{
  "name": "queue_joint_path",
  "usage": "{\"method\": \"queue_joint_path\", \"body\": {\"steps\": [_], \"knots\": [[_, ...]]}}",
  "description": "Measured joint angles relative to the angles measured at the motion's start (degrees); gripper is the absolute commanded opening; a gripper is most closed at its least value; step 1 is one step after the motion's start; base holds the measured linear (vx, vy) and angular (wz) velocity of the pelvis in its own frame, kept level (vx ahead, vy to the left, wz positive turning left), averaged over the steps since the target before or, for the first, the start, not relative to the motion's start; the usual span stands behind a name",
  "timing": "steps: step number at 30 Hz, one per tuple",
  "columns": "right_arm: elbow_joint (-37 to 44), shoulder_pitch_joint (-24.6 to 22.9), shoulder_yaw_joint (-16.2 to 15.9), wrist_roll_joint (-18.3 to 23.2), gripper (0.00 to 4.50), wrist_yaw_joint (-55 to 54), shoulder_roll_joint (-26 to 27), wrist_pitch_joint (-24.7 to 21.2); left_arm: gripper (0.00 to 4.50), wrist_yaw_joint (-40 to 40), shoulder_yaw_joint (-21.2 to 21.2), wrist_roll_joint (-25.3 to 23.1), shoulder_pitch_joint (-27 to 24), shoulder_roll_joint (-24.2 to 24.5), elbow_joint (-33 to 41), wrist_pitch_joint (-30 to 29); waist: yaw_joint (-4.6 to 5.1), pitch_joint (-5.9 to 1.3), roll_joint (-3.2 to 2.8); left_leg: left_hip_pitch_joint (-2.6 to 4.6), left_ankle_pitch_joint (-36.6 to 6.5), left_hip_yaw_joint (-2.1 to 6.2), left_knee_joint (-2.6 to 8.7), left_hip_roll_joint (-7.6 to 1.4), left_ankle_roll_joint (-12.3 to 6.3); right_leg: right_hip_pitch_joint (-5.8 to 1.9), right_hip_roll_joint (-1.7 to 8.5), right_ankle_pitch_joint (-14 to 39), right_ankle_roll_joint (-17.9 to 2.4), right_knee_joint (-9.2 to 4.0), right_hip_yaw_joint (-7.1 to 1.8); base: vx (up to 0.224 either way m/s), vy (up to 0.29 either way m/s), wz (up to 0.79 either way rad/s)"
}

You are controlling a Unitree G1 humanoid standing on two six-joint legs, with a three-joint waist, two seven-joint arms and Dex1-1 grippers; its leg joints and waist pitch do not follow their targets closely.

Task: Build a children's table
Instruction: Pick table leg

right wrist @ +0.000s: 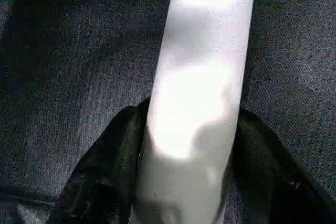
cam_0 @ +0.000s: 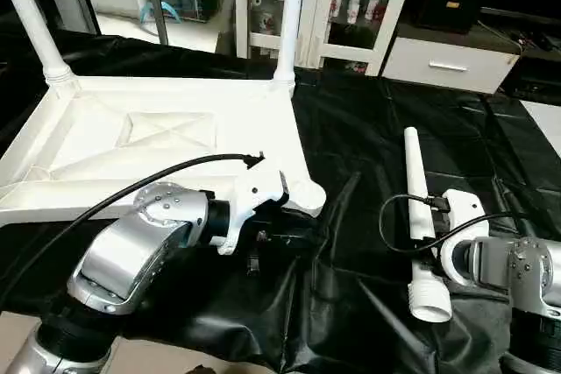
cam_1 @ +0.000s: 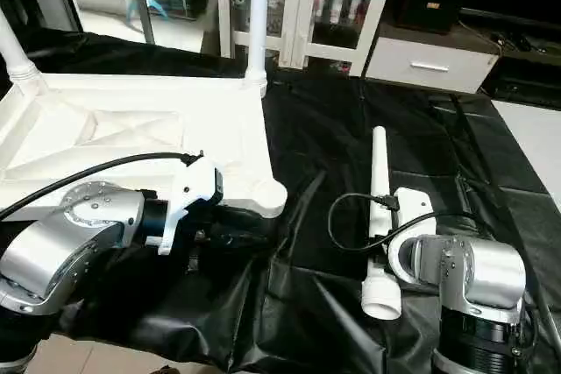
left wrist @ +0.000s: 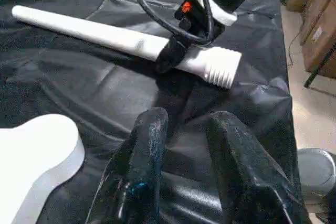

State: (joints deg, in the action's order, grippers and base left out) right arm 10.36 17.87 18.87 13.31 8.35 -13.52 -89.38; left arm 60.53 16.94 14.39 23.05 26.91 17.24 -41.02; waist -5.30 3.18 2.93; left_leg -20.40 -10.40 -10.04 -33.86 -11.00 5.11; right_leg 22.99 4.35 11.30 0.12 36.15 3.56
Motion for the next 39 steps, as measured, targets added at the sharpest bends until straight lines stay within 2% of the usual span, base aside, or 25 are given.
{"method": "queue_joint_path", "body": {"steps": [4,5,8,15,17,20,21,23,25,26,31,33,36,39], "knots": [[-0.6,0.18,1.67,-0.11,2.07,-0.36,1.11,1.52,1.93,-1.84,-1.43,-0.05,0.46,-1.14,-1.25,0.52,0.02,0.0,-0.02,0.0,0.0,0.0,0.0,0.0,0.01,0.0,0.0,-0.02,-0.01,0.0,0.0,0.0,0.0,0.0],[-1.05,0.18,2.48,-0.1,1.92,-0.34,1.53,2.77,2.16,-3.2,-2.07,-0.06,1.34,-2.39,-2.83,1.23,0.0,0.0,-0.02,0.0,0.01,0.01,0.0,0.0,0.01,-0.01,0.0,-0.03,-0.02,0.0,0.0,0.0,0.0,0.0],[-1.36,0.0,2.76,0.38,1.87,0.11,1.89,5.6,2.32,-6.58,-4.15,-0.04,2.72,-4.65,-4.89,2.12,-0.07,0.0,-0.02,0.0,0.01,0.02,0.0,0.0,0.02,-0.01,0.0,-0.04,-0.02,0.0,0.01,0.0,0.0,0.0],[-0.55,0.29,3.87,3.09,1.84,4.48,1.64,15.52,2.87,-11.52,-8.76,1.64,3.73,-8.33,-7.66,2.28,-0.04,0.02,-0.06,-0.06,0.0,0.03,0.01,-0.01,0.0,0.03,-0.01,-0.18,-0.25,-0.01,0.04,0.0,0.0,0.0],[-0.51,2.59,6.57,6.96,1.84,9.28,1.6,17.83,3.05,-13.75,-12.21,4.31,5.98,-11.7,-8.79,-0.64,-0.07,0.17,-0.29,-0.14,0.01,0.02,-0.09,0.01,-0.01,0.06,0.02,-0.26,-0.34,-0.01,0.03,0.0,0.0,0.0],[2.31,6.16,9.96,14.53,1.84,17.11,1.38,19.59,3.25,-15.59,-15.45,9.18,9.39,-15.93,-8.9,-4.35,-0.39,0.15,-0.28,-0.13,0.0,0.04,-0.09,-0.01,-0.02,0.03,0.02,-0.29,-0.36,-0.02,0.07,0.0,0.0,0.0],[3.77,6.8,11.62,18.93,1.84,21.23,1.31,19.92,3.38,-16.26,-16.43,11.72,10.5,-18.32,-8.96,-5.74,-0.59,0.09,-0.17,-0.14,-0.01,0.05,-0.07,-0.01,-0.05,0.03,0.02,-0.27,-0.35,-0.03,0.09,0.0,0.0,0.0],[5.32,6.59,12.84,25.22,1.84,27.24,1.22,19.91,3.58,-17.45,-17.65,14.87,11.9,-20.79,-9.29,-7.05,-1.17,0.01,0.11,-0.14,-0.04,0.06,-0.06,-0.05,-0.19,0.01,-0.01,-0.2,-0.37,-0.03,0.14,0.0,0.0,0.0],[5.0,5.61,12.91,27.88,1.84,30.36,0.45,19.92,3.73,-18.47,-19.06,16.6,13.23,-21.64,-10.4,-7.74,-1.3,0.04,0.21,-0.2,0.03,0.06,-0.08,-0.04,-0.35,0.03,-0.01,-0.21,-0.38,-0.04,0.14,0.0,0.0,0.0],[4.5,4.28,12.53,28.96,1.84,32.47,-0.68,20.06,3.73,-20.01,-21.26,18.02,14.67,-23.04,-11.44,-8.46,-1.5,0.06,0.23,-0.29,0.06,0.06,-0.12,-0.03,-0.42,0.04,0.02,-0.22,-0.39,-0.08,0.15,0.0,0.0,0.0],[3.98,3.95,10.57,30.33,1.84,35.77,-1.24,20.15,4.11,-24.75,-27.36,22.15,18.95,-25.56,-12.59,-11.75,-1.77,0.09,0.34,-0.37,0.1,0.09,-0.25,-0.03,-0.46,0.04,0.05,-0.3,-0.36,-0.08,0.18,0.0,0.0,0.0],[4.0,4.61,9.89,31.58,1.84,36.02,-1.17,20.15,4.37,-26.55,-28.67,23.6,19.67,-26.63,-13.28,-13.16,-1.98,0.1,0.37,-0.42,0.12,0.14,-0.27,-0.03,-0.45,0.05,0.05,-0.23,-0.19,-0.09,0.21,0.0,0.0,0.0],[4.06,4.87,9.55,33.11,1.84,36.31,-1.19,20.28,4.45,-28.46,-29.71,25.48,20.26,-27.15,-13.65,-14.69,-2.52,0.11,0.5,-0.47,0.13,0.19,-0.26,-0.04,-0.44,0.06,0.05,-0.2,-0.13,-0.1,0.26,0.0,0.0,0.0],[4.06,4.55,7.57,33.43,1.84,36.79,-1.43,21.39,4.5,-29.22,-30.7,26.78,20.3,-27.27,-13.66,-16.08,-2.96,0.14,0.62,-0.53,0.13,0.23,-0.26,-0.04,-0.44,0.09,0.05,-0.26,-0.23,-0.1,0.3,0.0,0.0,0.0]]}}
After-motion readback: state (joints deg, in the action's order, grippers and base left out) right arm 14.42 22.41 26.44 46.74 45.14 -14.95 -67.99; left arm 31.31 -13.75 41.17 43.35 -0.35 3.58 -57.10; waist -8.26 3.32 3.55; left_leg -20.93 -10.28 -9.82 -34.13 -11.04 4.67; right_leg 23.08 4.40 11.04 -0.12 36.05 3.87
